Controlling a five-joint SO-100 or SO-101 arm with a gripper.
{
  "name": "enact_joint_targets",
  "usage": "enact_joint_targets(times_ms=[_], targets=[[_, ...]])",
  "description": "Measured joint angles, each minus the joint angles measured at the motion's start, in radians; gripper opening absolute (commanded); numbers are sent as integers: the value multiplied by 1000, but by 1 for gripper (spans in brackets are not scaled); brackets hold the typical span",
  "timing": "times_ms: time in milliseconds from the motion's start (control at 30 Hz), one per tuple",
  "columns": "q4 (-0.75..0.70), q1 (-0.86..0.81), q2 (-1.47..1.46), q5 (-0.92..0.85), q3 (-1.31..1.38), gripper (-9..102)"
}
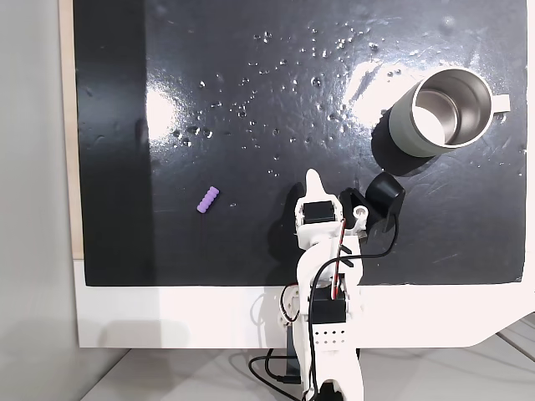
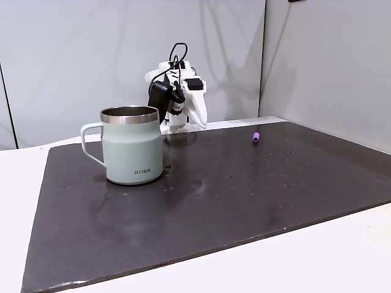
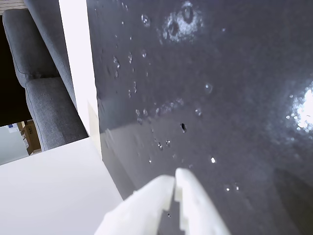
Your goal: Grasp a pengrip and put it in the cup.
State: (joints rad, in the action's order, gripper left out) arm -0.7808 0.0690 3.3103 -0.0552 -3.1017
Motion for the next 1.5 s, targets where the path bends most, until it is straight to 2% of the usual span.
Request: enact_joint_targets(times_ms=[533, 700, 1033, 1133, 1367, 1500], targets=[[-6, 97, 0, -43, 12, 0], [-141, 186, -25, -61, 195, 0], [-387, 403, -469, -133, 730, 2], [-439, 442, -640, -153, 847, 7], [-449, 558, -954, -201, 999, 21], [-462, 634, -1072, -216, 1057, 23]])
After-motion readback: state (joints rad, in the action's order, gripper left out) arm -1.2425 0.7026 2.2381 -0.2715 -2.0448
